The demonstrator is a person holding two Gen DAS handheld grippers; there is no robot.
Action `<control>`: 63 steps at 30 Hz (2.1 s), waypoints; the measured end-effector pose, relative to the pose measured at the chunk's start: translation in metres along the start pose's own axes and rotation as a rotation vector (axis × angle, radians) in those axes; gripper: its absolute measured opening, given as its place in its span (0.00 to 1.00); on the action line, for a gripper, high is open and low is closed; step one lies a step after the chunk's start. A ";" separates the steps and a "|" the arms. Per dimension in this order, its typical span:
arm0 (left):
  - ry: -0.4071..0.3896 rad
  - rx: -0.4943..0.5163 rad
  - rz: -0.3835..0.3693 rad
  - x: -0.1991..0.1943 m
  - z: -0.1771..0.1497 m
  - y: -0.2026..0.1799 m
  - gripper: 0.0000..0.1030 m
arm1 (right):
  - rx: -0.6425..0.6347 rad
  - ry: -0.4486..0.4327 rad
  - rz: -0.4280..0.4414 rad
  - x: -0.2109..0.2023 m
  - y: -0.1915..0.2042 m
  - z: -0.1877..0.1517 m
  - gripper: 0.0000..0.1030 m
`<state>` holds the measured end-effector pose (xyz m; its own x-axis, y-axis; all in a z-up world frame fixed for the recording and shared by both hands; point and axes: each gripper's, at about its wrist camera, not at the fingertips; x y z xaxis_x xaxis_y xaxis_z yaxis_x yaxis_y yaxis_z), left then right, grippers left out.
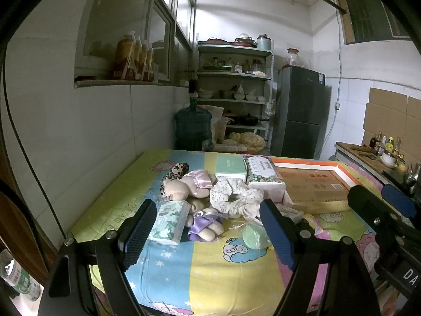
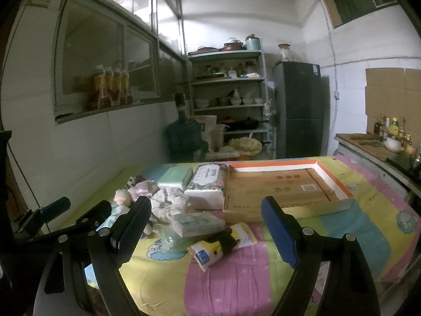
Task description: Organize soft objects
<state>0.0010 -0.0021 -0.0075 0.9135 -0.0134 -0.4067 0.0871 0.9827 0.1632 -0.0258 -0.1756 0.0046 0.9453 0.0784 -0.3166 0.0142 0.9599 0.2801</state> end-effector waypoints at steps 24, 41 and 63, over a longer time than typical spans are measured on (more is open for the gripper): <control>0.003 -0.002 -0.003 -0.001 -0.001 0.000 0.78 | -0.005 0.010 0.016 -0.001 0.004 -0.002 0.84; 0.007 -0.004 -0.005 0.000 -0.009 -0.004 0.78 | -0.011 0.027 0.030 0.002 0.007 -0.004 0.84; 0.097 -0.093 -0.012 0.047 -0.044 0.045 0.79 | -0.038 0.220 0.081 0.071 0.003 -0.031 0.84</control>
<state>0.0301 0.0492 -0.0589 0.8697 -0.0120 -0.4935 0.0564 0.9956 0.0752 0.0312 -0.1587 -0.0449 0.8493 0.2081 -0.4852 -0.0746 0.9571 0.2799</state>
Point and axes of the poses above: each gripper's, at about its wrist camera, not at the fingertips, and x roughly the way its jaws point, y to its left, z to its top, and after that the axes turned 12 degrees about x, right-handed
